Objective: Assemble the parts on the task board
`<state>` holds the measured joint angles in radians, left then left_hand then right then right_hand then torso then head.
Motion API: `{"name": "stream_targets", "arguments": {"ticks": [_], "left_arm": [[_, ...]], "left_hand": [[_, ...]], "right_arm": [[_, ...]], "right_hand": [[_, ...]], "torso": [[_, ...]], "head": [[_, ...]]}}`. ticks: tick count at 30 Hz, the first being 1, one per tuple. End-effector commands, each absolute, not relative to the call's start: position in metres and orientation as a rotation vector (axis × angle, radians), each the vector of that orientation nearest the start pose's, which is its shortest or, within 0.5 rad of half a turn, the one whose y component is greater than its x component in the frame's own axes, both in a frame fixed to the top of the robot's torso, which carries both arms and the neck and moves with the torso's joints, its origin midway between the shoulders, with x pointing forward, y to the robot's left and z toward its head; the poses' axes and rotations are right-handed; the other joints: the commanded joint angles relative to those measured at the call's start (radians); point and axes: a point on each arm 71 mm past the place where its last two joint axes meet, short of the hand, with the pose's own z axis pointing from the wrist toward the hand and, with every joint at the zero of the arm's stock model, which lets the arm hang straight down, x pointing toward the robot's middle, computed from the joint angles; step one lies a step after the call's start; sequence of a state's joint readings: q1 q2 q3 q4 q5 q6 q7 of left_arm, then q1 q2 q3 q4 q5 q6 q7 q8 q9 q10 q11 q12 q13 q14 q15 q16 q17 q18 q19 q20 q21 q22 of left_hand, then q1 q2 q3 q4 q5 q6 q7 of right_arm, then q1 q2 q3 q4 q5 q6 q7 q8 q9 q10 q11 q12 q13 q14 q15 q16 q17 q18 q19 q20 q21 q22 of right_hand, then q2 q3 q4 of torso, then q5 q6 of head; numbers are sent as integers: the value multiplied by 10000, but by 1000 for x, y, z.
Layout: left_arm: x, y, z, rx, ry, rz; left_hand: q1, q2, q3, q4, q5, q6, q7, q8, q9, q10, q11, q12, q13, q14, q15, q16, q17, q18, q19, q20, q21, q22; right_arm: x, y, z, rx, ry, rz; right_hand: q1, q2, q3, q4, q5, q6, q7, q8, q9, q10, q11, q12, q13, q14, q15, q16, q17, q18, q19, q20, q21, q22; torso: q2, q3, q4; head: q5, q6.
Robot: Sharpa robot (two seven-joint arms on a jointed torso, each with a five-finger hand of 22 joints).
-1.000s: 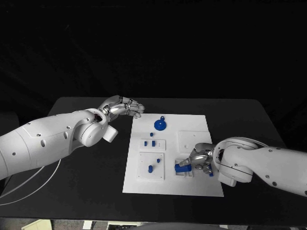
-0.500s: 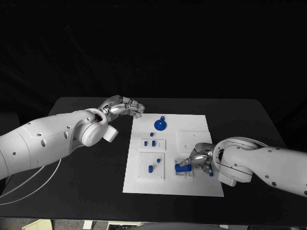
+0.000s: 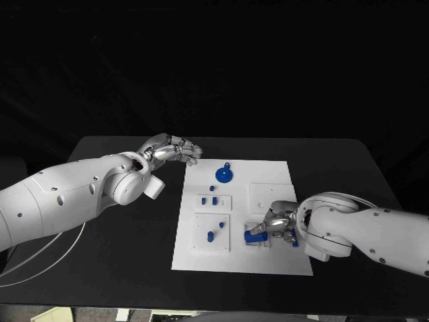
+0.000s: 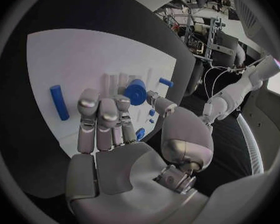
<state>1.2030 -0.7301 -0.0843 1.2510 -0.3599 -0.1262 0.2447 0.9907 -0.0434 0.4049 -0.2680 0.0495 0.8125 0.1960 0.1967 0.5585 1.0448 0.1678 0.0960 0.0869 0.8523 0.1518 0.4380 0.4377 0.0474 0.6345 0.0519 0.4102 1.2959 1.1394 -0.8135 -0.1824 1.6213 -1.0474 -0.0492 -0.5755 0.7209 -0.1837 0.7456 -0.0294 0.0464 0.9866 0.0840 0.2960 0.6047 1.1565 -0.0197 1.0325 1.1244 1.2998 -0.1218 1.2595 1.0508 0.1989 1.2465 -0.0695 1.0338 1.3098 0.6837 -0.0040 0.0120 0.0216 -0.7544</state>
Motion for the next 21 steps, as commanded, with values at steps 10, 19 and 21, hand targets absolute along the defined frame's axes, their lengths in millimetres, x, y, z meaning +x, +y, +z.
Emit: {"name": "stream_targets", "arguments": {"ticks": [10,19,21], "left_arm": [[524,218,-215,-7821,17287,-13453],[524,218,-214,-7820,17284,-13454],[524,218,-215,-7826,17280,-13442]], "left_hand": [[-48,11,41,24,20,-62,-14,38,-10,16,50,59,-20,80,-2,-64,20,106,82,-9,-46,15],[-48,13,43,23,20,-64,-13,40,-11,15,51,60,-24,80,-1,-69,25,106,83,-8,-50,19],[-49,13,43,23,20,-64,-13,41,-12,15,51,60,-24,80,-1,-70,27,106,83,-7,-51,20]], "right_arm": [[417,-185,-293,312,23580,3074],[414,-182,-294,-119,23735,3021],[413,-182,-294,-158,23751,3062]], "right_hand": [[41,-288,103,-59,24,59,115,-84,-26,-41,30,-42,-34,4,-11,-126,3,629,-103,3,25,70],[1,-779,103,51,24,-36,160,-164,-41,-120,75,-94,-66,-4,30,-228,-9,629,-136,37,-32,20],[-25,-821,61,68,24,-51,169,-174,-41,-137,83,-102,-69,-9,39,-243,-9,629,-145,43,-41,15]], "torso": [[-1,-7,5],[-2,-3,-4],[0,-3,3]], "head": [[-10,-8],[-9,-5],[-7,-2]]}}
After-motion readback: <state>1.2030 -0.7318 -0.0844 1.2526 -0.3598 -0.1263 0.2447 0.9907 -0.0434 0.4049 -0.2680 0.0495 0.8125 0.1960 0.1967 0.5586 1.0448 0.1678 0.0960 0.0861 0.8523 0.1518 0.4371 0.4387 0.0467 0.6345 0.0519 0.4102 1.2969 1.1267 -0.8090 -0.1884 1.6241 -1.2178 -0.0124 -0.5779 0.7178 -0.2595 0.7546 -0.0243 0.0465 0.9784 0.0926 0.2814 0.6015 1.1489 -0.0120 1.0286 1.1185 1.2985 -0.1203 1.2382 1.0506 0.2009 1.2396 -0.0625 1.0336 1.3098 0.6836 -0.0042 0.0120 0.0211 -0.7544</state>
